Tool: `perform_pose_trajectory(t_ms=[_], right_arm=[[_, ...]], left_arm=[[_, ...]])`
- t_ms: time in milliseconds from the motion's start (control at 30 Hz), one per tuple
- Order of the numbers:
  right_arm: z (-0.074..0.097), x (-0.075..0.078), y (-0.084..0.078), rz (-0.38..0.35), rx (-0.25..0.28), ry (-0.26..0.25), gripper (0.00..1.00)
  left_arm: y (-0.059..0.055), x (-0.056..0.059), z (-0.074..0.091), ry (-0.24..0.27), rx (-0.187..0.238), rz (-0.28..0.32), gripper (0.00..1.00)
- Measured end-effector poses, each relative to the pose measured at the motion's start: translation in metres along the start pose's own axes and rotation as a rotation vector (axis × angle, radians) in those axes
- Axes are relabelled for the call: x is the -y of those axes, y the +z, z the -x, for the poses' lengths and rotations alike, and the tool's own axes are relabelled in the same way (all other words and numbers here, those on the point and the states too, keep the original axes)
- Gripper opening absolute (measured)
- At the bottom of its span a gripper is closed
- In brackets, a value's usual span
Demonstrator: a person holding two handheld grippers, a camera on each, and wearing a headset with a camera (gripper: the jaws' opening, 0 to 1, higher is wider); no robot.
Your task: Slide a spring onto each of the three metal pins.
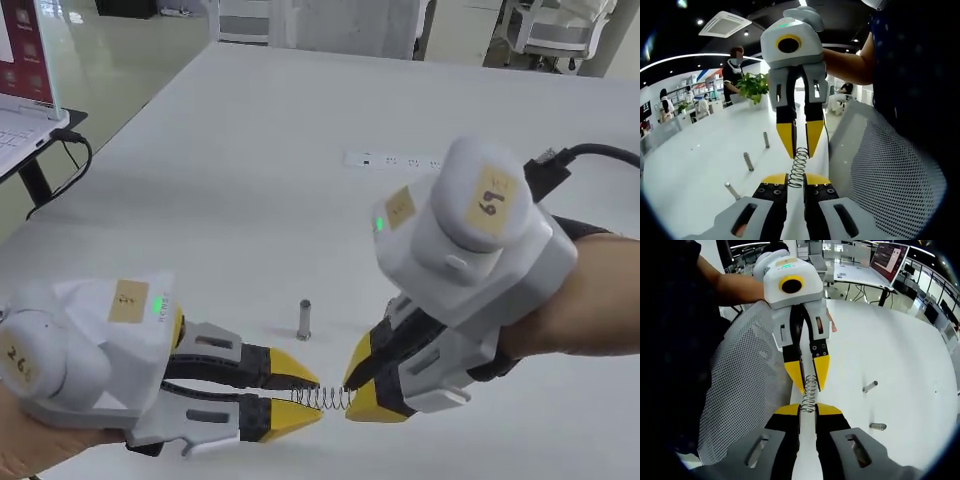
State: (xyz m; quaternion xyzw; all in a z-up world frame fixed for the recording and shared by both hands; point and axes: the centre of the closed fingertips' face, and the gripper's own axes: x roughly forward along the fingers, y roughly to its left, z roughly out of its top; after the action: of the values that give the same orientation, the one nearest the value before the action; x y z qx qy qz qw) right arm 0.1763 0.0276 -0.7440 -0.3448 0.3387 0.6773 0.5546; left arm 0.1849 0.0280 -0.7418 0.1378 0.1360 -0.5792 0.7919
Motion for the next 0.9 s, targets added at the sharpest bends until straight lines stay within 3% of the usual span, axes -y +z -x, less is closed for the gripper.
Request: perform_pose_trajectory(t_ms=[500, 900], right_arm=[[-0.003, -0.001, -0.002, -0.007, 0.019, -0.010, 0.10], [-0.008, -0.001, -0.004, -0.013, 0.029, -0.009, 0.09]], left_arm=[[0.002, 0.002, 0.003, -0.002, 0.014, 0.015, 0.02], [0.012, 0.002, 0.002, 0.002, 0.048, 0.021, 0.02]])
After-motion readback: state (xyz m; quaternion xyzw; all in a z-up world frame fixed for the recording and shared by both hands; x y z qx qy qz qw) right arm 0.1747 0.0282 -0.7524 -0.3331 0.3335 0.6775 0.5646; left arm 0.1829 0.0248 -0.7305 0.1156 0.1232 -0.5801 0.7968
